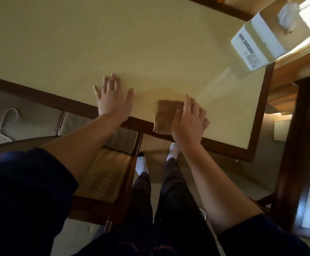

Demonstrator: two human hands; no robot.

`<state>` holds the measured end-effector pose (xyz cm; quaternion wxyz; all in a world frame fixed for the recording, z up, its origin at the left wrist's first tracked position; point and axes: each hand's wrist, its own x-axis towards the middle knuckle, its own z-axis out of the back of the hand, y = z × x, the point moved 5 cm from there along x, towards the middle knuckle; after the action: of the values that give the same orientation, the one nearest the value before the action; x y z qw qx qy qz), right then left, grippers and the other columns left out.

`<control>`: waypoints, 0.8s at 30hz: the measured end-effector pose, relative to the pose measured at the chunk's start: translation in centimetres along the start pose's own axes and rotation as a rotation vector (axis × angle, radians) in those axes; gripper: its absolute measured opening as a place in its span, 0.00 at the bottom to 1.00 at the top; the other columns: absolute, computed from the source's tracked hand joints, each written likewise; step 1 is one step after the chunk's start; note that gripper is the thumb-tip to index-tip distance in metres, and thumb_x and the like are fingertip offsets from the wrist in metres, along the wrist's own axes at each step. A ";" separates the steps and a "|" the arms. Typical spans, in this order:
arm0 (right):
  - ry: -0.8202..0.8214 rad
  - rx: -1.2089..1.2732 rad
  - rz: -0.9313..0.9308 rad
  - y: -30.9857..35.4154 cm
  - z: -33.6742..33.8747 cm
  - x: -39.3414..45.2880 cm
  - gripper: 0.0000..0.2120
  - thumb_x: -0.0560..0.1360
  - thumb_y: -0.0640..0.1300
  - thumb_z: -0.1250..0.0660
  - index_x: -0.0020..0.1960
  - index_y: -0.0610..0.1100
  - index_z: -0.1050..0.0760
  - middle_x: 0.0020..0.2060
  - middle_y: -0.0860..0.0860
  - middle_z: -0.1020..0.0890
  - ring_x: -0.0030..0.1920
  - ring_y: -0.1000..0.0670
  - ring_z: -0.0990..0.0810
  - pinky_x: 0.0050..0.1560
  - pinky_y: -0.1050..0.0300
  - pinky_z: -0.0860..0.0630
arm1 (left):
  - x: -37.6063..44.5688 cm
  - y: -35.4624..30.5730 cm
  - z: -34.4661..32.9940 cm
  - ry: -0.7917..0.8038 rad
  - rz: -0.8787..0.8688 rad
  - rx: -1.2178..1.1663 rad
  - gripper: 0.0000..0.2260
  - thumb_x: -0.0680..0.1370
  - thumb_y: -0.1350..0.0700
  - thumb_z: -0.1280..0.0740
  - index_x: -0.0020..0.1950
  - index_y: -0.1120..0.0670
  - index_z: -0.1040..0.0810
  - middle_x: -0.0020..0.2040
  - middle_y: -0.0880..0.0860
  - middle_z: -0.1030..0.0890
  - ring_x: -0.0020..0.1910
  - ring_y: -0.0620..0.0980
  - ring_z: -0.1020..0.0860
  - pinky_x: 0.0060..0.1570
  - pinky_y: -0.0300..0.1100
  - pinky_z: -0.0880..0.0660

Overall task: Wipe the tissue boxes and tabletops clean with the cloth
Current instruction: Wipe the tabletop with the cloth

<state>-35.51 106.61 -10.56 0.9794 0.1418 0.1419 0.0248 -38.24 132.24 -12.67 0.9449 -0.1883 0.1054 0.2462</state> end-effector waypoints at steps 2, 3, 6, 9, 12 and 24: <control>0.048 -0.056 0.033 -1.2 0.9 1.1 0.24 0.86 0.52 0.43 0.81 0.52 0.38 0.79 0.50 0.35 0.78 0.42 0.40 0.73 0.40 0.37 | -0.7 -3.7 0.5 0.026 -0.081 0.075 0.27 0.86 0.39 0.52 0.77 0.53 0.32 0.77 0.55 0.31 0.79 0.59 0.37 0.80 0.67 0.58; 0.075 -0.069 0.055 -1.5 1.1 1.4 0.22 0.85 0.52 0.41 0.78 0.51 0.33 0.77 0.49 0.32 0.76 0.42 0.37 0.71 0.41 0.35 | -1.4 -5.9 0.2 0.058 -0.187 0.097 0.25 0.86 0.40 0.51 0.76 0.52 0.30 0.75 0.54 0.28 0.77 0.58 0.33 0.79 0.68 0.56; 0.094 -0.046 0.147 -1.7 2.1 0.9 0.08 0.84 0.48 0.40 0.61 0.48 0.27 0.59 0.49 0.24 0.62 0.42 0.26 0.58 0.45 0.28 | -4.0 -10.9 -2.6 0.230 -0.467 0.129 0.21 0.86 0.44 0.43 0.78 0.48 0.33 0.79 0.52 0.32 0.80 0.55 0.38 0.80 0.65 0.59; 0.076 0.037 0.167 -2.4 3.6 -0.6 0.03 0.84 0.45 0.40 0.51 0.49 0.29 0.46 0.53 0.25 0.51 0.44 0.25 0.47 0.49 0.31 | -5.2 -12.7 -3.2 0.283 -0.433 0.083 0.13 0.84 0.54 0.40 0.68 0.50 0.26 0.70 0.54 0.25 0.76 0.56 0.36 0.81 0.63 0.58; 0.015 0.143 0.130 -3.5 6.0 -2.1 0.06 0.84 0.48 0.36 0.59 0.49 0.25 0.48 0.55 0.20 0.52 0.50 0.26 0.50 0.51 0.29 | -5.6 -14.2 -0.8 0.231 -0.427 0.013 0.08 0.80 0.59 0.39 0.56 0.50 0.23 0.53 0.52 0.20 0.65 0.56 0.28 0.80 0.58 0.48; 0.038 0.677 0.252 -4.8 17.5 -6.8 0.05 0.81 0.47 0.28 0.54 0.57 0.18 0.46 0.65 0.16 0.52 0.58 0.18 0.45 0.58 0.20 | -13.7 -15.4 13.1 0.094 -0.502 -0.413 0.02 0.79 0.52 0.26 0.51 0.46 0.14 0.45 0.38 0.19 0.50 0.41 0.23 0.50 0.41 0.27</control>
<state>-36.97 96.67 5.96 0.8632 0.4742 0.1419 0.0996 -40.82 119.26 7.88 0.9121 -0.4072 0.0470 0.0130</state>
